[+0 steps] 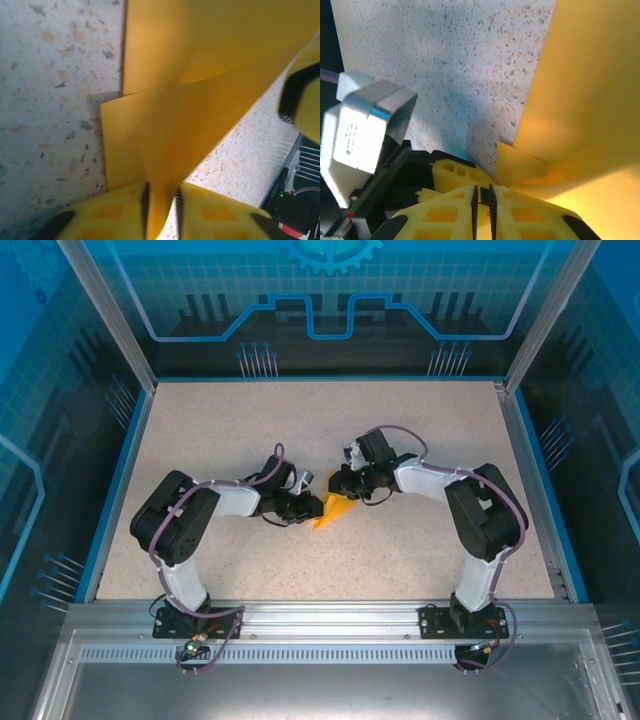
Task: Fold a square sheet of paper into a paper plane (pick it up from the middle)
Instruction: Fourth fold the wing at the center of the table.
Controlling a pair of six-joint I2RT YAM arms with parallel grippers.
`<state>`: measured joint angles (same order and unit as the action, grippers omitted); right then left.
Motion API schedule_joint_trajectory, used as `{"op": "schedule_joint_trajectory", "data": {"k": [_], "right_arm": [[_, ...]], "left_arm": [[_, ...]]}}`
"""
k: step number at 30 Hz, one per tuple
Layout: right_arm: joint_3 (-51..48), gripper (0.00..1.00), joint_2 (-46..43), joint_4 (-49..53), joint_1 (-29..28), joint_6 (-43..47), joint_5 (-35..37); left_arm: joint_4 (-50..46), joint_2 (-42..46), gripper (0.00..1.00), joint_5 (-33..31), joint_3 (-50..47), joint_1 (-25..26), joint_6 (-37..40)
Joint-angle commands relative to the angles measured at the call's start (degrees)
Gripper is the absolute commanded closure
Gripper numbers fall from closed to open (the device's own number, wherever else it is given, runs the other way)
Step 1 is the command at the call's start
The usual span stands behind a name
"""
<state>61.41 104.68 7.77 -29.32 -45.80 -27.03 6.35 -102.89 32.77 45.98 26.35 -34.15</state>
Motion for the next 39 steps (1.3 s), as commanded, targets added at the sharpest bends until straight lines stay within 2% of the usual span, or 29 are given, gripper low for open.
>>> {"op": "schedule_joint_trajectory", "data": {"k": [1,3,5,9,17,23,31,39], "right_arm": [[-1.73,0.83,-0.70,2.31,-0.84,1.09,0.03],[-1.94,0.83,-0.55,2.34,-0.81,0.90,0.22],[-2.11,0.82,-0.62,2.48,-0.83,0.96,0.44],[-2.01,0.81,-0.56,2.42,-0.83,0.92,0.57],[-1.66,0.80,0.09,1.85,-0.67,0.69,0.66],[-1.58,0.80,0.17,1.49,-0.44,0.51,0.31],[-1.57,0.80,-0.04,1.19,-0.21,0.27,-0.02],[-1.70,0.80,-0.30,1.19,0.11,0.31,-0.14]], "left_arm": [[-0.64,3.67,0.62,-0.93,-0.31,-0.17,1.24],[-2.33,5.37,0.55,-2.67,-0.36,0.42,2.50],[-4.41,6.82,0.52,-4.99,-0.32,1.19,3.95],[-9.15,7.79,0.50,-9.88,1.15,3.96,7.20],[-17.20,6.15,0.47,-29.04,5.29,12.47,11.04],[-18.30,5.54,0.47,-38.30,6.18,15.89,11.39],[-18.96,2.95,0.49,-44.37,8.35,18.99,13.03],[-19.84,1.57,0.59,-47.61,9.75,20.21,13.36]]}}
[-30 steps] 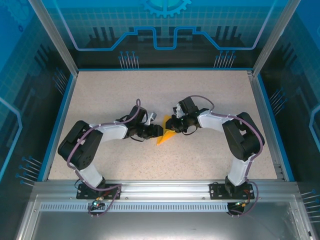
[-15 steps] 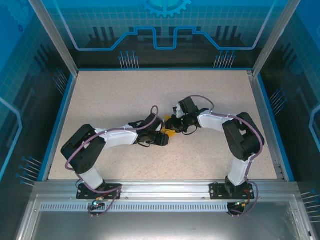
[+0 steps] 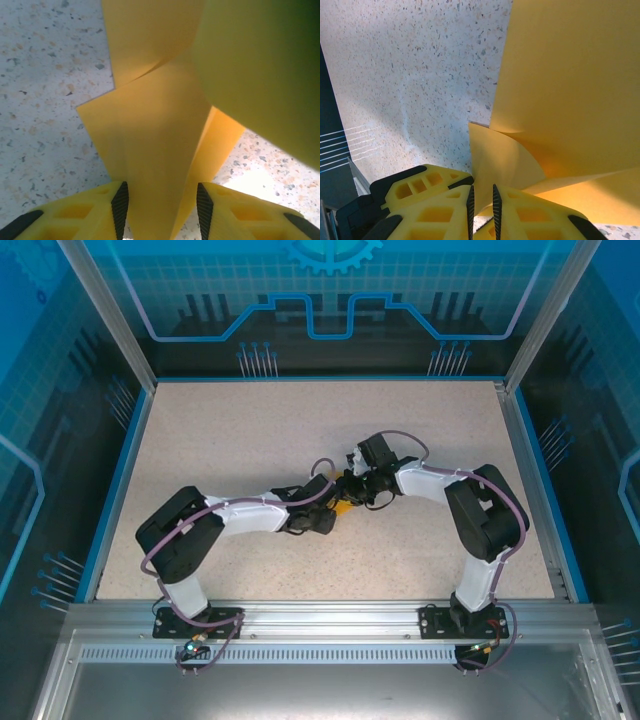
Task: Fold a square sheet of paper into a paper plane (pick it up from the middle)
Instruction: Fourth fold the wing at the center of the table.
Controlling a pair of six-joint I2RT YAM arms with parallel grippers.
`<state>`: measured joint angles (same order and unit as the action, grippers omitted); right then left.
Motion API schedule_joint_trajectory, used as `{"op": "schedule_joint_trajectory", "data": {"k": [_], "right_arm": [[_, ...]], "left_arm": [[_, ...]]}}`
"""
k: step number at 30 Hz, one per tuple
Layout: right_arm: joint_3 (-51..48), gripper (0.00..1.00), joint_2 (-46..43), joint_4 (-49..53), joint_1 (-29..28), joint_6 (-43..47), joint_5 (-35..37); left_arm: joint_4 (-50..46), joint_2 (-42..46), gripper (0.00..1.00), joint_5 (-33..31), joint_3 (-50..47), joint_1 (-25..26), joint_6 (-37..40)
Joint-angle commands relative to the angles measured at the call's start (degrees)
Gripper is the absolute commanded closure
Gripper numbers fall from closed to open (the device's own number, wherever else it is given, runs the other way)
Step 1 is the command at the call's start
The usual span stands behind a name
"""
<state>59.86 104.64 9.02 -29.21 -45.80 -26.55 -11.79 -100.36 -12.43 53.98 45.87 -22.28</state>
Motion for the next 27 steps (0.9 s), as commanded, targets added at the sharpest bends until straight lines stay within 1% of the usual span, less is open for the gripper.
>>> {"op": "schedule_joint_trajectory", "data": {"k": [1,2,5,8,11,15,19,23,27], "right_arm": [[-0.14,0.80,-0.30,-0.02,0.04,0.22,-0.74],[-0.19,0.80,-0.32,-0.05,0.15,0.29,-0.76],[-0.25,0.80,-0.63,0.01,0.21,0.30,-0.67],[-0.29,0.80,-0.68,-0.12,0.29,0.19,-0.79],[-0.40,0.80,-0.96,-0.14,0.53,0.22,-0.97],[-0.41,0.79,-1.43,0.26,0.75,0.28,-0.84],[-0.40,0.79,-2.28,0.87,1.18,0.56,-0.70],[-0.87,0.76,-4.61,1.81,1.79,1.12,-0.29],[-2.17,0.74,-7.86,3.71,3.03,1.86,1.01]], "left_arm": [[-1.75,-0.94,0.61,-2.41,1.84,0.80,1.58],[-1.74,-0.94,0.63,-2.51,1.89,0.91,1.73],[-2.00,-0.91,0.65,-2.44,2.02,1.16,1.89],[-2.01,-0.96,0.71,-2.47,2.10,1.44,2.03],[-2.18,-1.08,0.79,-2.52,2.19,1.48,2.08],[-2.18,-1.03,0.85,-2.43,2.21,1.42,2.10],[-2.27,-0.58,0.91,-2.02,2.27,1.51,2.10],[-2.05,0.28,0.96,-1.33,2.03,1.48,1.51],[-1.46,1.08,0.98,-0.37,1.31,1.39,0.18]]}}
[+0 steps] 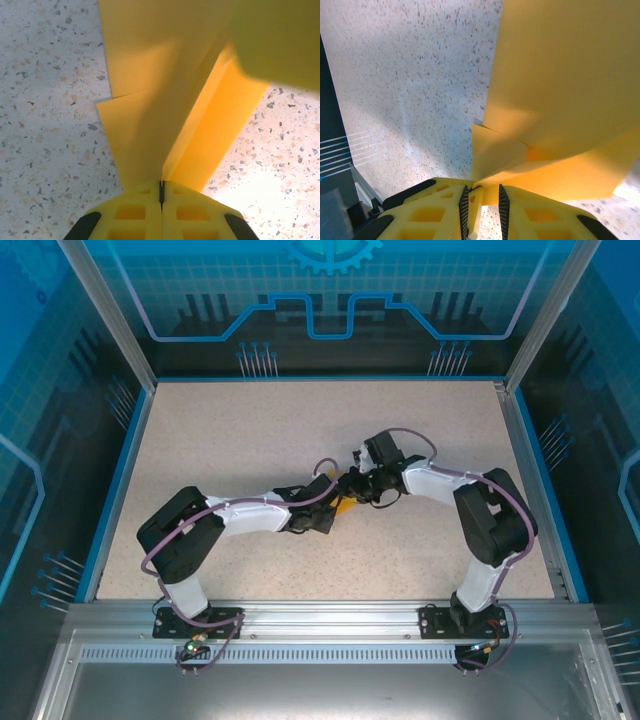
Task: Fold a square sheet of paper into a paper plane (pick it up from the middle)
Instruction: Fourth fold the wing at the center of the table.
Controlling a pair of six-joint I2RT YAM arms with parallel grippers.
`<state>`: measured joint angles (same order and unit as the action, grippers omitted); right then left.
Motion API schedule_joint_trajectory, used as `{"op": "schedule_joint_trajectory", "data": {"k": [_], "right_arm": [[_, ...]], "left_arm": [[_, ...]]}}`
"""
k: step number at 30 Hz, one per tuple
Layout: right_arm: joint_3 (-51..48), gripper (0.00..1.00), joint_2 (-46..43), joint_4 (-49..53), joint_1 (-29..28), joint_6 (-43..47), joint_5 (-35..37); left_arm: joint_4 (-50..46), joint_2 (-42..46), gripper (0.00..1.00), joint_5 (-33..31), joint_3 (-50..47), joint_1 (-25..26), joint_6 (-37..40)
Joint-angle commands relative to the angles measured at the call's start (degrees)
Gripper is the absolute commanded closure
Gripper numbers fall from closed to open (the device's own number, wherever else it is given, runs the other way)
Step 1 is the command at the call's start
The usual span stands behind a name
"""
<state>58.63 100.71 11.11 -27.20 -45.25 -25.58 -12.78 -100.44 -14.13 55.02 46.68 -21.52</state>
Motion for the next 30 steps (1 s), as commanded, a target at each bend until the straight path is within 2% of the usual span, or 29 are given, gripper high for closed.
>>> {"op": "schedule_joint_trajectory", "data": {"k": [1,8,17,30], "right_arm": [[-1.62,0.73,-5.05,1.67,1.47,1.31,0.09],[-5.81,0.72,-9.56,1.76,3.28,1.98,-0.35],[-6.31,0.77,-7.03,-2.03,0.42,0.76,-2.74],[-0.55,0.81,1.26,-4.42,-3.09,-1.01,-3.68]], "left_arm": [[-0.16,1.62,0.98,1.79,-0.10,0.44,-1.00],[4.65,5.22,0.99,10.50,-4.36,-2.32,-3.84],[14.64,6.58,1.00,22.89,-12.19,-8.71,-9.58],[19.37,6.84,1.00,26.07,-15.86,-10.87,-12.42]]}}
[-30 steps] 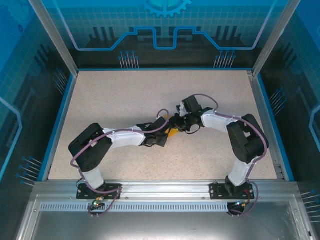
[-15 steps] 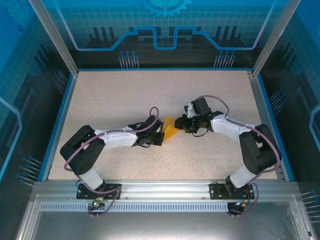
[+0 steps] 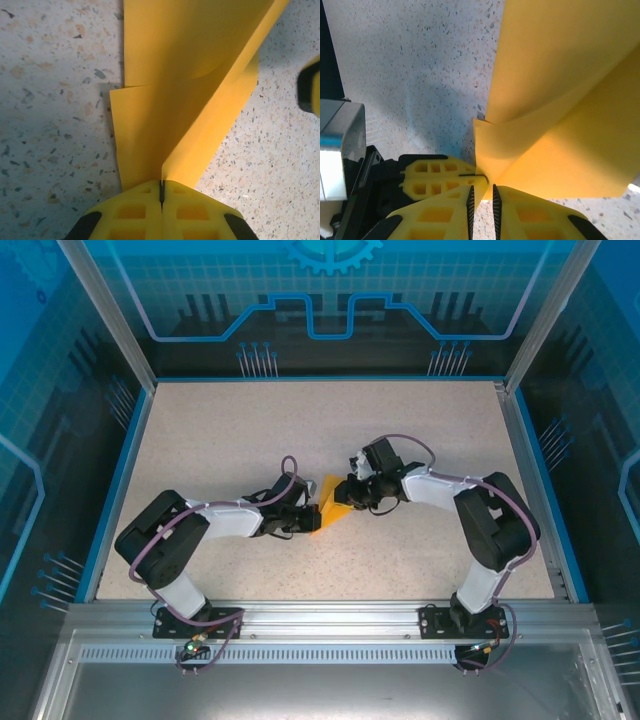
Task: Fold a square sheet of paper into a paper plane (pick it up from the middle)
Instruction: Fourth fold the wing at the center of the table.
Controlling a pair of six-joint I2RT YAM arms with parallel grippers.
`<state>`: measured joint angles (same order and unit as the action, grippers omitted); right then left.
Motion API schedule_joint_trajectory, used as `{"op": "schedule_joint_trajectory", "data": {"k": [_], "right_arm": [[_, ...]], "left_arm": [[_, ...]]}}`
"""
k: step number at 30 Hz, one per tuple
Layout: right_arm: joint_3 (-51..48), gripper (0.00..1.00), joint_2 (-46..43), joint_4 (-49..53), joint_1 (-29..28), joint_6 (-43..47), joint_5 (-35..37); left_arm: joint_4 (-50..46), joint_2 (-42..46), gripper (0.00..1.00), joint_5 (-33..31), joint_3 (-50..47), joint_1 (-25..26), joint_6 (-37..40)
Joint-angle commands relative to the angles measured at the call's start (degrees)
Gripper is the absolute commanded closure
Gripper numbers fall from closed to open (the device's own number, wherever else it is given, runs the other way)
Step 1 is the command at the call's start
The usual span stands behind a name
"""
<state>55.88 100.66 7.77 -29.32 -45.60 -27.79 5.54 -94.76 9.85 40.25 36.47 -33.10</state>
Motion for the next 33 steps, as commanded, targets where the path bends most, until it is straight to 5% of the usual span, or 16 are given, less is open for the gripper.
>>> {"op": "schedule_joint_trajectory", "data": {"k": [1,33], "right_arm": [[2.57,0.81,1.76,-1.22,-1.13,-0.76,-1.48],[7.63,0.86,10.83,2.53,-0.17,0.25,2.33]], "left_arm": [[1.05,1.16,1.00,2.04,-1.14,-0.79,-1.02],[-0.50,-4.37,1.00,15.28,0.66,-8.10,-6.04]]}}
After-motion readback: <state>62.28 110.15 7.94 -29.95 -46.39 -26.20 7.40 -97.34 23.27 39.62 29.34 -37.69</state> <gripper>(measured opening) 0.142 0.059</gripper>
